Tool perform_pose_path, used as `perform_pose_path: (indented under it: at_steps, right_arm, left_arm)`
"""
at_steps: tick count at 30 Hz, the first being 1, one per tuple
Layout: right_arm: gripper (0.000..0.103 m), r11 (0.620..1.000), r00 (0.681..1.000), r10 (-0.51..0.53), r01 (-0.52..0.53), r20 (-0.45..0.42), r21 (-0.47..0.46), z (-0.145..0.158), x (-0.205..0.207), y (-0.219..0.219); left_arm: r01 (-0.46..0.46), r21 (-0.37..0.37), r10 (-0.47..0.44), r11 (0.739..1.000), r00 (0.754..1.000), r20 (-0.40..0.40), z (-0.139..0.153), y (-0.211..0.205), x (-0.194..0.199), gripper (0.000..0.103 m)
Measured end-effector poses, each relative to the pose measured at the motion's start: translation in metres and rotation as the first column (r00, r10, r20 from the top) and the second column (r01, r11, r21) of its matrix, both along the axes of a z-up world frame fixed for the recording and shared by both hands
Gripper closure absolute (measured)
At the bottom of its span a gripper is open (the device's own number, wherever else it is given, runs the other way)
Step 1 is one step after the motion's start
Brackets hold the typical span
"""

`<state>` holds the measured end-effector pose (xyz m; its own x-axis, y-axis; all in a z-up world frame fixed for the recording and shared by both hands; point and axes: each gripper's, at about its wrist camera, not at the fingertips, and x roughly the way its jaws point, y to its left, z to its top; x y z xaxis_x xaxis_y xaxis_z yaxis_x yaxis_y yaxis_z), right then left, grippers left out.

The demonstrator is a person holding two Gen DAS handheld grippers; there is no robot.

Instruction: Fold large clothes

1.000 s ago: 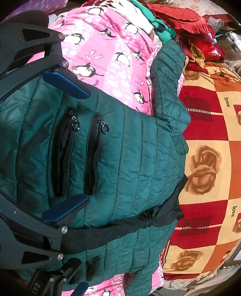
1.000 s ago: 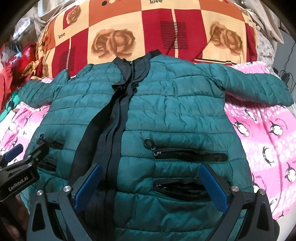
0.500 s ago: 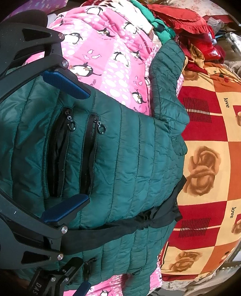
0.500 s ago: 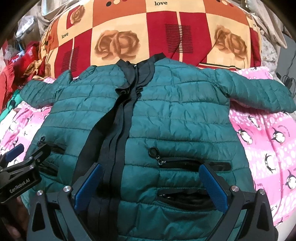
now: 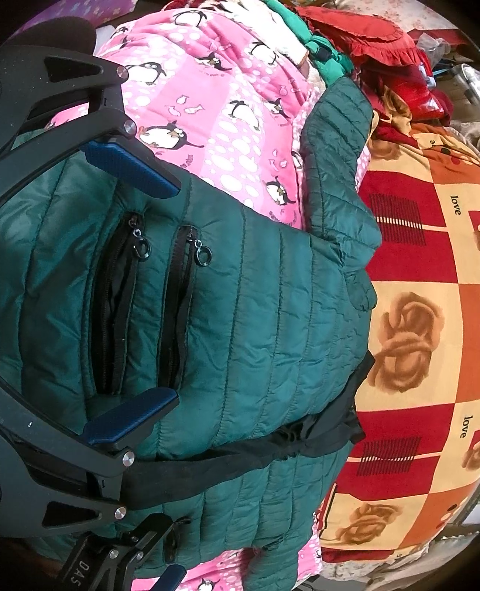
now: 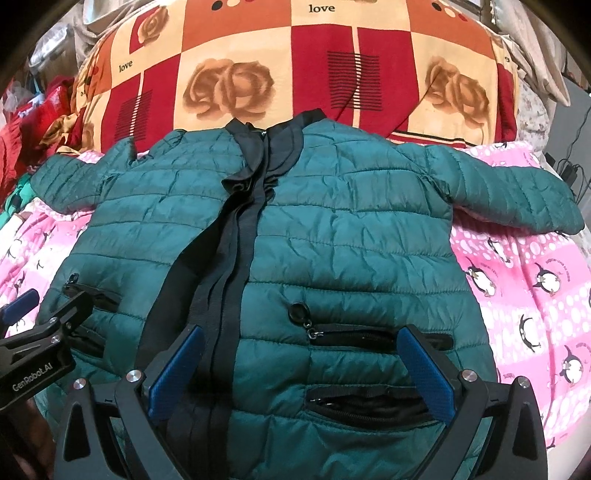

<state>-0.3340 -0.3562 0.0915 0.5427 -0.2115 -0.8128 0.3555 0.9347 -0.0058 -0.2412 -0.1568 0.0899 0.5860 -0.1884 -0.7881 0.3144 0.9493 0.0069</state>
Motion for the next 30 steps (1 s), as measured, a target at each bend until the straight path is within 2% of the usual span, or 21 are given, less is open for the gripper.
perform_pose_path:
  at_steps: [11, 21, 30]
  right_arm:
    - [0.000, 1.000, 1.000, 0.010, -0.010, 0.000, -0.010, 0.001, 0.008, -0.001]
    - [0.000, 0.999, 1.000, 0.003, -0.004, 0.031, 0.047, 0.007, 0.023, -0.008]
    - [0.000, 0.997, 0.999, 0.012, -0.016, 0.052, 0.077, 0.014, 0.045, -0.010]
  left_arm:
    - [-0.007, 0.008, 0.007, 1.000, 1.000, 0.020, 0.008, 0.000, 0.009, 0.001]
    - [-0.015, 0.010, 0.014, 1.000, 0.999, 0.041, 0.019, 0.004, 0.024, 0.001]
    - [-0.022, -0.008, 0.022, 1.000, 1.000, 0.015, 0.026, 0.003, 0.046, 0.001]
